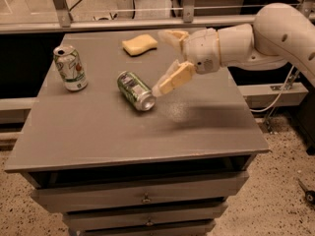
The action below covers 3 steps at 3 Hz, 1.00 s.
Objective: Knock green can over
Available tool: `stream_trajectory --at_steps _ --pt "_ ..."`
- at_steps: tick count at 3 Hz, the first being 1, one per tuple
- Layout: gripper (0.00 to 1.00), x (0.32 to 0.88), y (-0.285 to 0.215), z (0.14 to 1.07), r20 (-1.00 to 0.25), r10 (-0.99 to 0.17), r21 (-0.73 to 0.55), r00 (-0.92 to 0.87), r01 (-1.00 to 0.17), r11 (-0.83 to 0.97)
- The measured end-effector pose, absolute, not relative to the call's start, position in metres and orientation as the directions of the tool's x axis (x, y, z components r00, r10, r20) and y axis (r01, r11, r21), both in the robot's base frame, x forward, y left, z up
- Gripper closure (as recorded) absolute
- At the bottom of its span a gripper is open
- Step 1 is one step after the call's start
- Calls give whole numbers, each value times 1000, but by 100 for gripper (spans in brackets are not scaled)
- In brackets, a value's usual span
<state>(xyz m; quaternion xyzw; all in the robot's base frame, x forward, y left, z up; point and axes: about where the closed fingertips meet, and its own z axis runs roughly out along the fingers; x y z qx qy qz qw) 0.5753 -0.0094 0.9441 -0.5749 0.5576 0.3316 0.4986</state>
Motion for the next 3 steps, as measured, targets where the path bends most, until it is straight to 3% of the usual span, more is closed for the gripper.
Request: stream_trajectory --at_steps 2,3 --pt "0 576 -106 942 -911 -393 -239 124 -936 257" --pt "0 576 -114 943 -908 -400 -243 123 -933 267"
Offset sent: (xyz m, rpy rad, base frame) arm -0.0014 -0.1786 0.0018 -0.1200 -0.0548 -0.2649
